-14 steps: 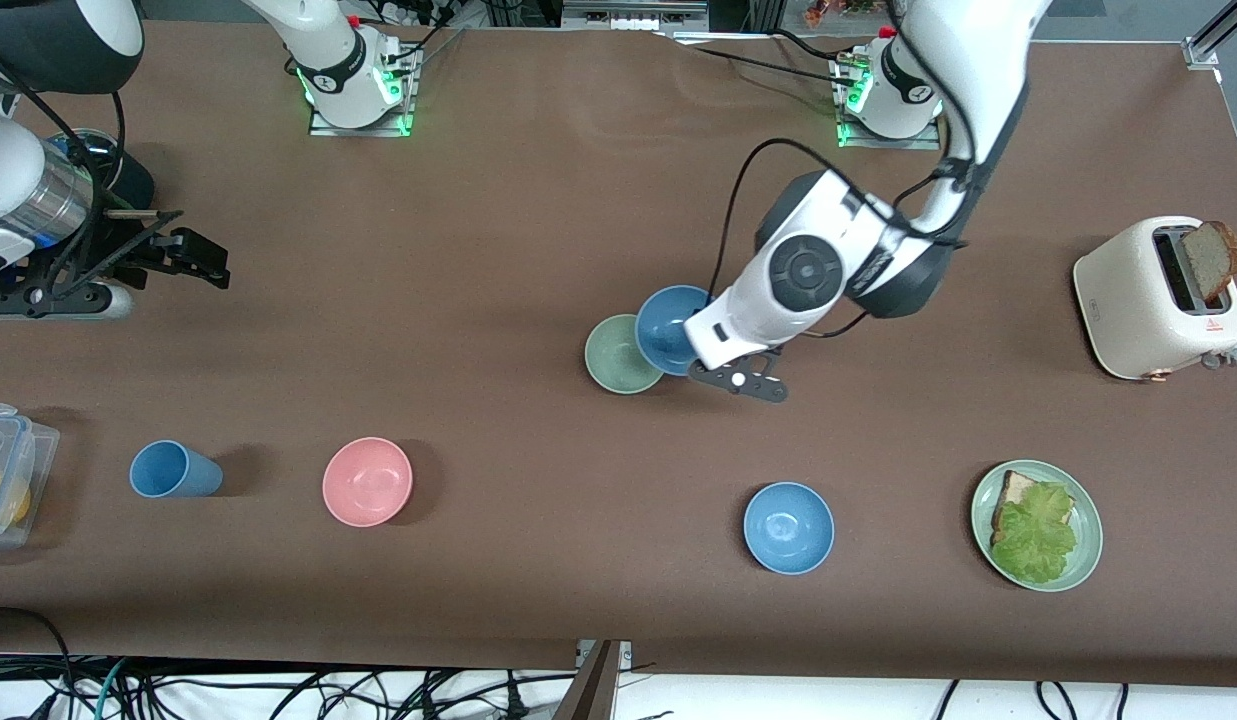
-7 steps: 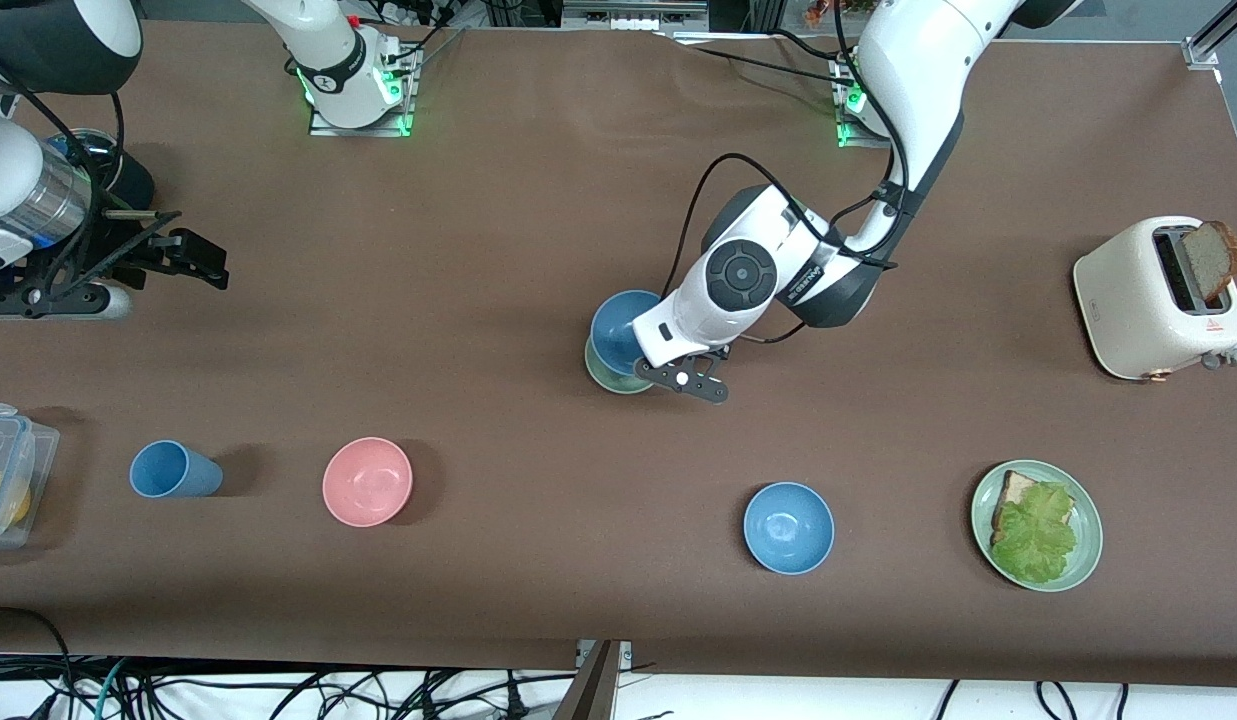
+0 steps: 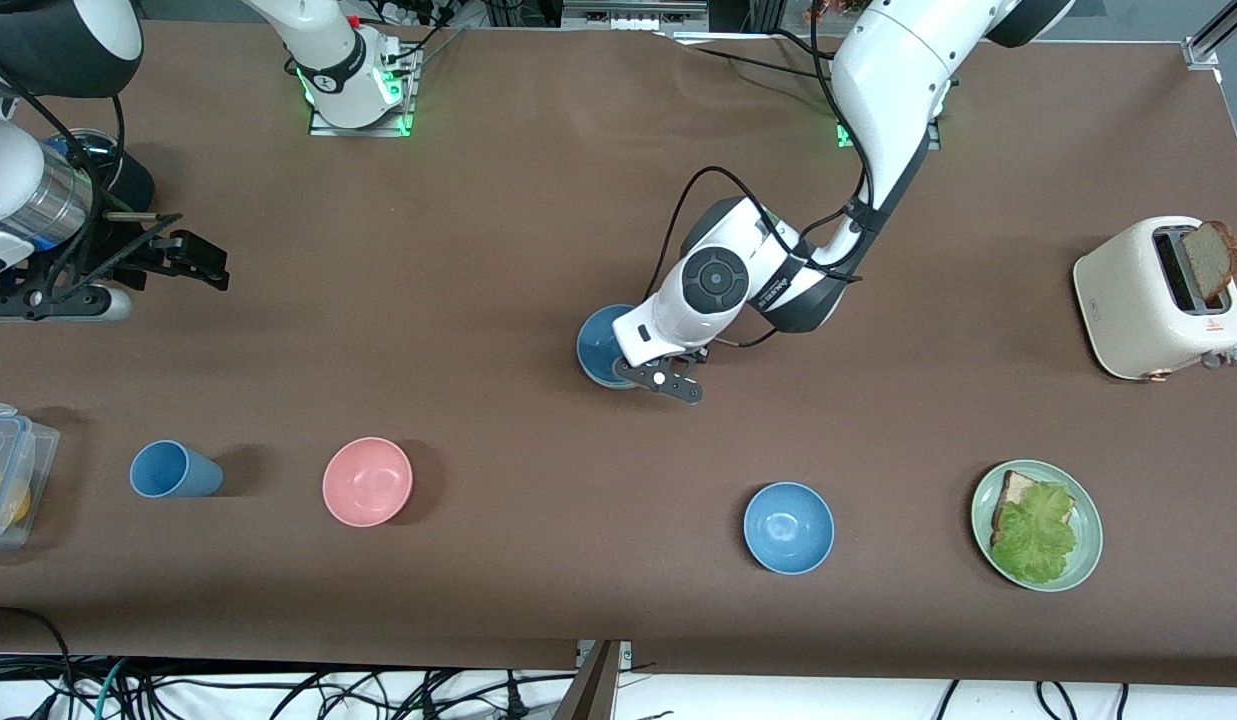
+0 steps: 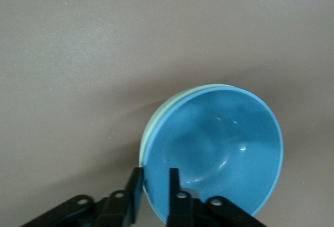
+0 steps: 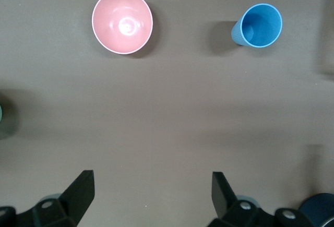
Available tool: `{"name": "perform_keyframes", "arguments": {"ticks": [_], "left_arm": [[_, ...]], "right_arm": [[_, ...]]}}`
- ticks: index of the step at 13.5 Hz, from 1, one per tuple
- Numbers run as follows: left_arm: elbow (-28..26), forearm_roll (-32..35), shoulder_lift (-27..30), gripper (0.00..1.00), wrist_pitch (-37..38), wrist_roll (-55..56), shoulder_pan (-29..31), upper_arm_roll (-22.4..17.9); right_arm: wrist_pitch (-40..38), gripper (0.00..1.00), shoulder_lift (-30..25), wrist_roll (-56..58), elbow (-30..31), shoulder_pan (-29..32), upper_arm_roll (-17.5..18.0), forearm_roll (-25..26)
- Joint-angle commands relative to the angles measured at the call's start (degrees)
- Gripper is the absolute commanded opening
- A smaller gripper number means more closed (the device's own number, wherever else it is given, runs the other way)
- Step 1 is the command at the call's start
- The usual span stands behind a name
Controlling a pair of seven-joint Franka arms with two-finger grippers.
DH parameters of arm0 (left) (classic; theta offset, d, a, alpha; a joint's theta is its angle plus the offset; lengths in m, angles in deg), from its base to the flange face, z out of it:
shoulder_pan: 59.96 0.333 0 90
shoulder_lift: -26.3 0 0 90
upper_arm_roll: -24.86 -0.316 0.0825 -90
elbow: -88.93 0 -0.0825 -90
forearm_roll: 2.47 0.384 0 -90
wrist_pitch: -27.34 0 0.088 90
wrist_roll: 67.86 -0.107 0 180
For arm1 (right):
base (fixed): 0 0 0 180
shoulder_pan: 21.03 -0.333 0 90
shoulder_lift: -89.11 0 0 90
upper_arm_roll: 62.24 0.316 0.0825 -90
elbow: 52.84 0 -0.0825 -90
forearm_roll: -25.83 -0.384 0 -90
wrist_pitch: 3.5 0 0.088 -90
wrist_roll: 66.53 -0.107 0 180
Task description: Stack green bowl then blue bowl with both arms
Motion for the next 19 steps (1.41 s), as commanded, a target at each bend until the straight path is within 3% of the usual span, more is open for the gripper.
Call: {"name": "perform_keyframes", "arguments": {"ticks": [1,6,12,14,16,19], "left_arm": [[1.1,-0.6,0.9,1.0,0.9,0.4,-0.6,-0.7],[1.6,0.4,8.8,1.0,12.2,-0.1,3.8,-2.0],[1.6,1.7,21.9,1.0,28.6,-0.9,17.1,-2.4],[1.2,1.6,25.6,1.0,32.5,-7.8,22.0,-2.0],[-0.4,1.5,29.5,1.0,36.3,-15.7,25.4,-2.4],[-12.3,1.0,40.3,1.0,32.6,-20.3,30.2,-3.1]], "right_arm": [[0.0,0.99,0.3,0.6,-0.7,0.7,0.5,0.7],[0.0,0.99,0.3,0.5,-0.7,0.7,0.5,0.5],[-0.1,0.99,0.3,0.6,-0.7,0.8,0.5,0.4],[-0.1,0.99,0.3,0.6,-0.7,0.8,0.5,0.4],[-0.1,0.99,0.3,0.6,-0.7,0.8,0.5,0.4],[-0.1,0.99,0.3,0.6,-0.7,0.7,0.5,0.3]]}}
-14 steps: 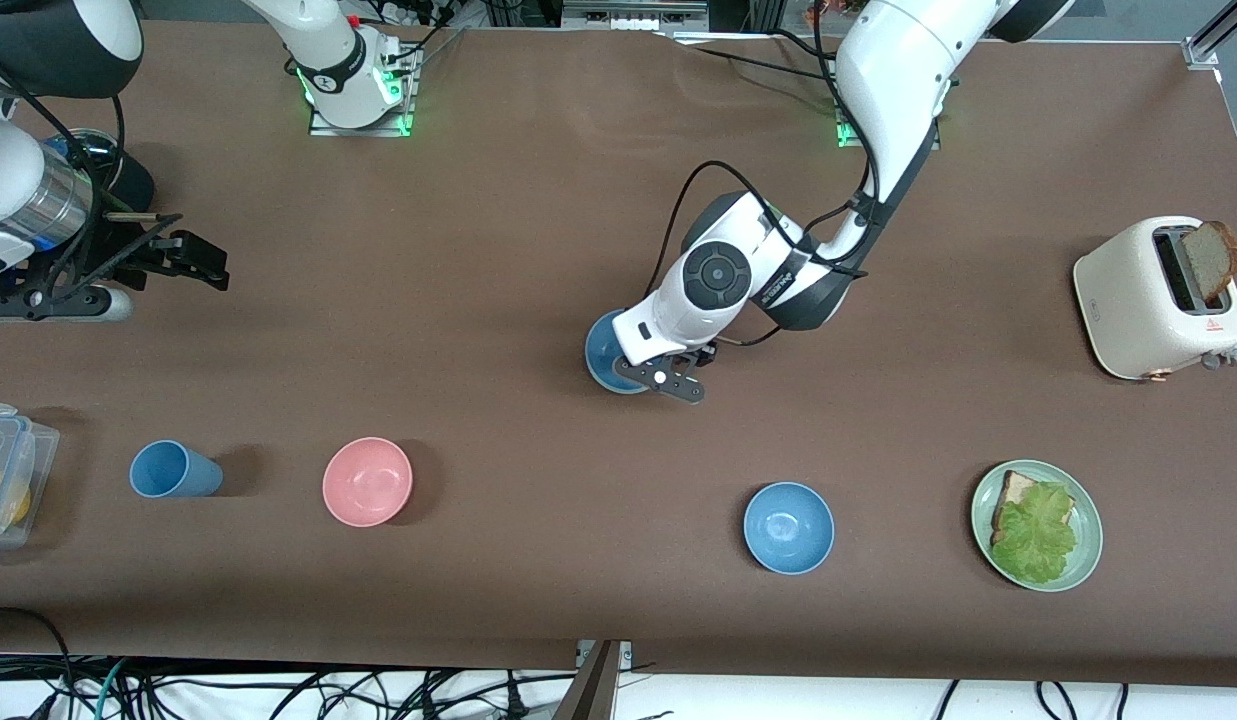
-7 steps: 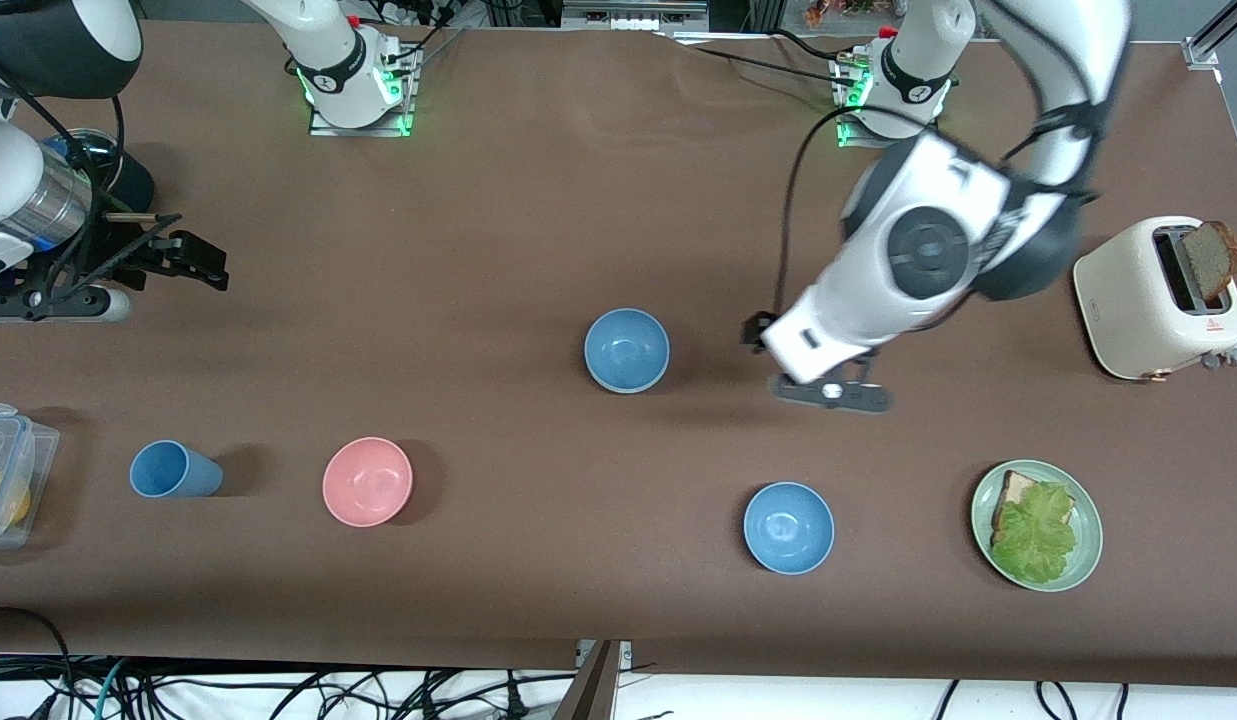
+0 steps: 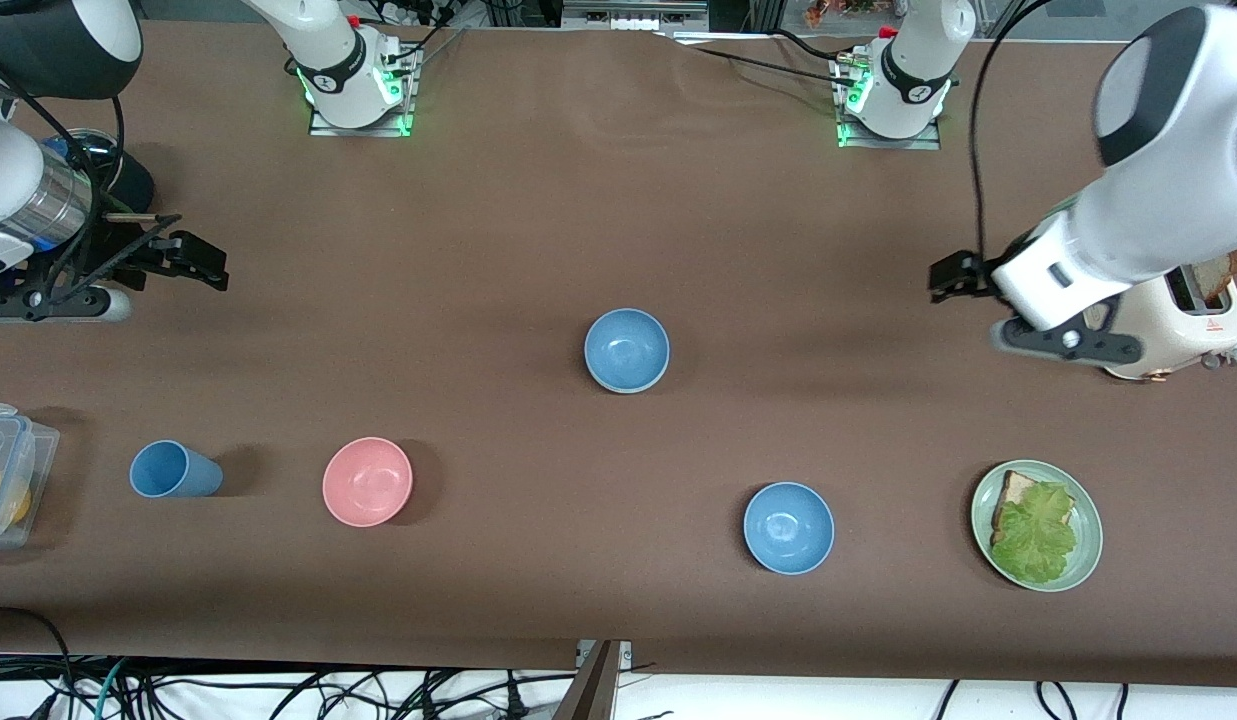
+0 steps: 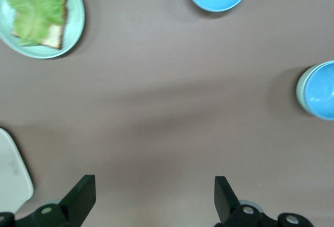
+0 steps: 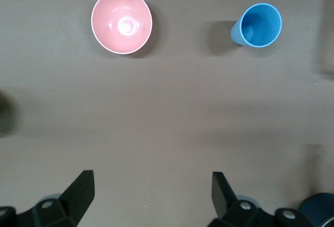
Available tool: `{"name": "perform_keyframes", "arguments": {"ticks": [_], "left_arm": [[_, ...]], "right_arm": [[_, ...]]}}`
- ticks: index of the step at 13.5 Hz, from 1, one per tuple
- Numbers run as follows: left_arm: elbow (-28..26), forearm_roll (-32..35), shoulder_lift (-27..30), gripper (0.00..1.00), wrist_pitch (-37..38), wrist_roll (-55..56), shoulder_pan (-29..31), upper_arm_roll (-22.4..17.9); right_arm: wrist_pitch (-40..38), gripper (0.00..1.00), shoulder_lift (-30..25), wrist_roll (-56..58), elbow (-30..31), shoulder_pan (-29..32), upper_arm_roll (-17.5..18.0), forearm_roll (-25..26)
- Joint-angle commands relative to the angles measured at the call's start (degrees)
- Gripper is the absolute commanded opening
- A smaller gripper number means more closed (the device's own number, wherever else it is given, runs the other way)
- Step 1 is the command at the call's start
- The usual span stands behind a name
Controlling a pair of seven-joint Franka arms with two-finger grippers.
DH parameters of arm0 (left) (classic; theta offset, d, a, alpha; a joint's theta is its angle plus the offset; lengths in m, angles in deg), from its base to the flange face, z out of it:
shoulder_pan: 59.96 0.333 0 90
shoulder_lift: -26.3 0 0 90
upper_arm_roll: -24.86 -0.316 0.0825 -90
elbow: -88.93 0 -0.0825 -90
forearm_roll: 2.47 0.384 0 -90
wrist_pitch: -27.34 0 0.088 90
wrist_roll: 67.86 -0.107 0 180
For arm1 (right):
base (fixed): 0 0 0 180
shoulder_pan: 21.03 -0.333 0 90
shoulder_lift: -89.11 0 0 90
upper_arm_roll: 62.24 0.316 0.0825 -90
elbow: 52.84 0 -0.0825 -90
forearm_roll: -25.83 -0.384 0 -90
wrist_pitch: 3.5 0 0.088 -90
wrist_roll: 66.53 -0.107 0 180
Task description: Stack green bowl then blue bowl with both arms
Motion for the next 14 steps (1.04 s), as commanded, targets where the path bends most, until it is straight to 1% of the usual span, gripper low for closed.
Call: {"name": "perform_keyframes", "arguments": {"ticks": [1,2,4,5,7,9,10,14], "left_arm": [[-14.0,0.2,11.5,1.0,-6.3,-3.5,2.2,-1.9],[-15.7,-0.7,13.0,1.0,-8.4,-3.5,1.5,-3.6],[-15.8,-1.5,13.3,1.0,-8.9,-3.3,-2.6,-8.5],[-15.4,-1.4,13.1,1.0,-8.9,-3.0,-3.6,-9.2],[-14.9,-1.4,12.8,1.0,-8.1,-2.9,-3.9,-9.1],[-11.8,-1.1,11.1,1.0,-4.2,-2.9,-4.0,-9.1],[-10.3,-0.9,10.1,1.0,-3.4,-2.9,-4.1,-9.1],[-10.1,-0.9,9.9,1.0,-3.4,-3.0,-4.6,-9.2]], "right_arm": [[-0.1,0.99,0.2,0.6,-0.7,0.6,0.5,0.3],[-0.1,0.99,0.2,0.6,-0.7,0.6,0.5,0.3],[-0.2,0.99,0.2,0.6,-0.5,0.5,0.5,0.2],[-0.4,0.99,0.2,0.6,-0.5,0.5,0.5,0.2],[-0.4,0.99,0.2,0.5,-0.3,0.4,0.6,0.2],[-0.4,0.99,0.2,0.4,-0.3,0.2,0.6,0.2],[-0.4,0.99,0.3,0.4,-0.3,0.2,0.6,0.2],[-0.4,0.99,0.2,0.5,-0.3,0.1,0.7,0.2]]}}
